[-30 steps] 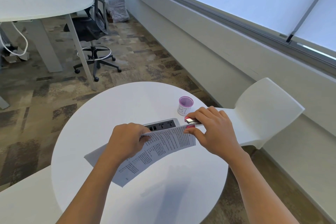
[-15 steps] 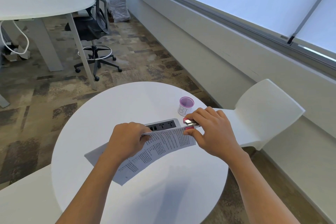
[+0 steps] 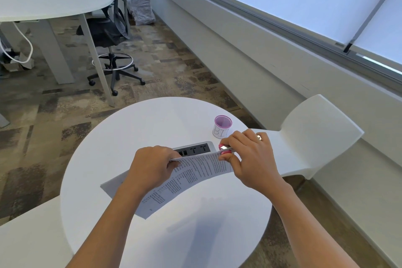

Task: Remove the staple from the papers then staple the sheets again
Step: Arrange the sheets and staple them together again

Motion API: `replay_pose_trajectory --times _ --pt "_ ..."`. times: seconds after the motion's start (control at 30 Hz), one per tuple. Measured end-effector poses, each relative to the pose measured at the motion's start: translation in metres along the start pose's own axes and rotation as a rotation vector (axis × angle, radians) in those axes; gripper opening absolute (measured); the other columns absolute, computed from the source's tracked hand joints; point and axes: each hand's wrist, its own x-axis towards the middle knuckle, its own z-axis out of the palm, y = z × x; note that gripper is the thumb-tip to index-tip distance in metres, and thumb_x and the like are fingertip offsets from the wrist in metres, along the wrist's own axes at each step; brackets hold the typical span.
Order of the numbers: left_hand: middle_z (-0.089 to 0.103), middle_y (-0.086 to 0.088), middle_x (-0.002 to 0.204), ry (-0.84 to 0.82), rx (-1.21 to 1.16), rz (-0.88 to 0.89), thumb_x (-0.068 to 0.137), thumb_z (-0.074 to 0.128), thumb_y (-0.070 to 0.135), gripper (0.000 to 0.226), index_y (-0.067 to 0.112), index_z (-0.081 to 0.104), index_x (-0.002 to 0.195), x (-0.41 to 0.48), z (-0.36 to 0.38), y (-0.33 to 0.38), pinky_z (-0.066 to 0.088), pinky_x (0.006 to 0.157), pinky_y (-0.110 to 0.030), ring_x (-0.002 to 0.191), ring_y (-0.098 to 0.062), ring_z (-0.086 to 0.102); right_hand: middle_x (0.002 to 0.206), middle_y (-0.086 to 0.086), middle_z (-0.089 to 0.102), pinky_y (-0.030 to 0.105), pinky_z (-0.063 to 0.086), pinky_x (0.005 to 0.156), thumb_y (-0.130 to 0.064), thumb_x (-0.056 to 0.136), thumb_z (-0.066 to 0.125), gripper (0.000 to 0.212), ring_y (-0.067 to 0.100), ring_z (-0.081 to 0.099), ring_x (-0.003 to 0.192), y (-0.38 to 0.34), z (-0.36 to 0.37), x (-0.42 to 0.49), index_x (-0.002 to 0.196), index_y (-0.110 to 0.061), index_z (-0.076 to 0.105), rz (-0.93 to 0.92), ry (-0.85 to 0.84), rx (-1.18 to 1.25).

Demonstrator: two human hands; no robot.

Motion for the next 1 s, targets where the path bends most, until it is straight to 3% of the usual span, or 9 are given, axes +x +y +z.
replay_pose_trajectory --times 0.13,0.27,0.37,0.47,0.6,0.67,0.77,0.87,1.0 --pt "0.075 0.014 0.08 -0.012 0.008 -0.006 0.087 0.066 0.029 0.012 0.037 0.075 0.087 0.002 0.001 -0.001 0.031 0.05 -0.022 0.073 -0.015 0.067 0.098 -0.012 0.066 0.031 0.039 0.076 -0.039 0.079 0.064 0.02 0.015 0.051 0.087 0.003 0.007 -0.003 0.098 -0.032 0.059 -0.032 0.026 0.009" --pt "0.075 0.016 0.08 -0.009 0.013 -0.007 0.088 0.065 0.031 0.013 0.039 0.075 0.09 0.004 0.004 -0.002 0.025 0.048 -0.017 0.071 -0.013 0.067 0.102 -0.011 0.068 0.03 0.042 0.077 -0.039 0.08 0.066 0.023 0.016 0.056 0.089 0.004 0.011 -0.007 0.101 -0.031 0.062 -0.016 0.03 0.042" --pt "0.073 0.016 0.078 -0.01 -0.012 -0.031 0.087 0.066 0.033 0.011 0.04 0.074 0.087 0.005 0.007 -0.005 0.023 0.048 -0.015 0.07 -0.012 0.065 0.105 -0.02 0.064 0.023 0.039 0.077 -0.047 0.085 0.062 0.025 0.007 0.049 0.092 0.007 0.009 -0.004 0.108 -0.036 0.06 0.025 -0.02 0.153" --pt "0.068 0.014 0.069 -0.032 -0.079 -0.104 0.086 0.067 0.037 0.007 0.04 0.073 0.085 0.006 0.01 -0.006 0.027 0.049 -0.019 0.063 -0.012 0.057 0.102 -0.035 0.057 0.019 0.042 0.077 -0.05 0.088 0.061 0.02 0.003 0.052 0.094 0.009 0.004 0.004 0.107 -0.045 0.059 0.186 -0.032 0.478" --pt "0.059 0.018 0.056 -0.101 -0.222 -0.223 0.085 0.066 0.046 0.013 0.04 0.067 0.075 0.007 0.018 -0.008 0.034 0.05 -0.023 0.054 -0.003 0.056 0.102 -0.02 0.066 0.008 0.046 0.076 -0.049 0.089 0.058 0.03 -0.002 0.058 0.094 0.01 0.005 0.014 0.113 -0.032 0.066 0.501 0.082 0.951" --pt "0.06 0.022 0.055 -0.117 -0.336 -0.276 0.084 0.068 0.048 0.018 0.045 0.063 0.067 0.006 0.022 -0.008 0.039 0.053 -0.025 0.051 0.0 0.058 0.096 -0.025 0.067 0.005 0.047 0.068 -0.057 0.086 0.052 0.037 -0.007 0.058 0.087 0.013 0.01 0.016 0.112 -0.035 0.066 0.632 0.103 1.005" --pt "0.064 0.024 0.058 -0.127 -0.558 -0.362 0.079 0.074 0.049 0.019 0.047 0.061 0.065 0.006 0.027 -0.008 0.042 0.045 -0.018 0.049 -0.002 0.064 0.094 -0.033 0.066 0.01 0.045 0.059 -0.056 0.088 0.051 0.026 -0.013 0.059 0.086 0.018 0.025 0.014 0.106 -0.044 0.064 0.8 0.067 1.022" --pt "0.073 0.017 0.077 -0.139 -0.784 -0.434 0.078 0.077 0.047 0.014 0.039 0.069 0.085 0.004 0.034 -0.011 0.052 0.05 -0.023 0.06 -0.01 0.072 0.091 -0.03 0.068 0.019 0.045 0.062 -0.053 0.09 0.054 0.021 0.004 0.065 0.087 0.023 0.046 0.007 0.098 -0.039 0.067 0.92 0.049 1.04" --pt "0.075 0.01 0.086 -0.141 -0.923 -0.489 0.077 0.079 0.04 0.024 0.028 0.069 0.096 0.0 0.044 -0.014 0.054 0.05 -0.019 0.061 -0.008 0.073 0.091 -0.016 0.069 0.024 0.049 0.067 -0.06 0.089 0.048 0.04 0.013 0.062 0.086 0.033 0.074 -0.005 0.098 -0.027 0.069 1.011 0.063 0.997"
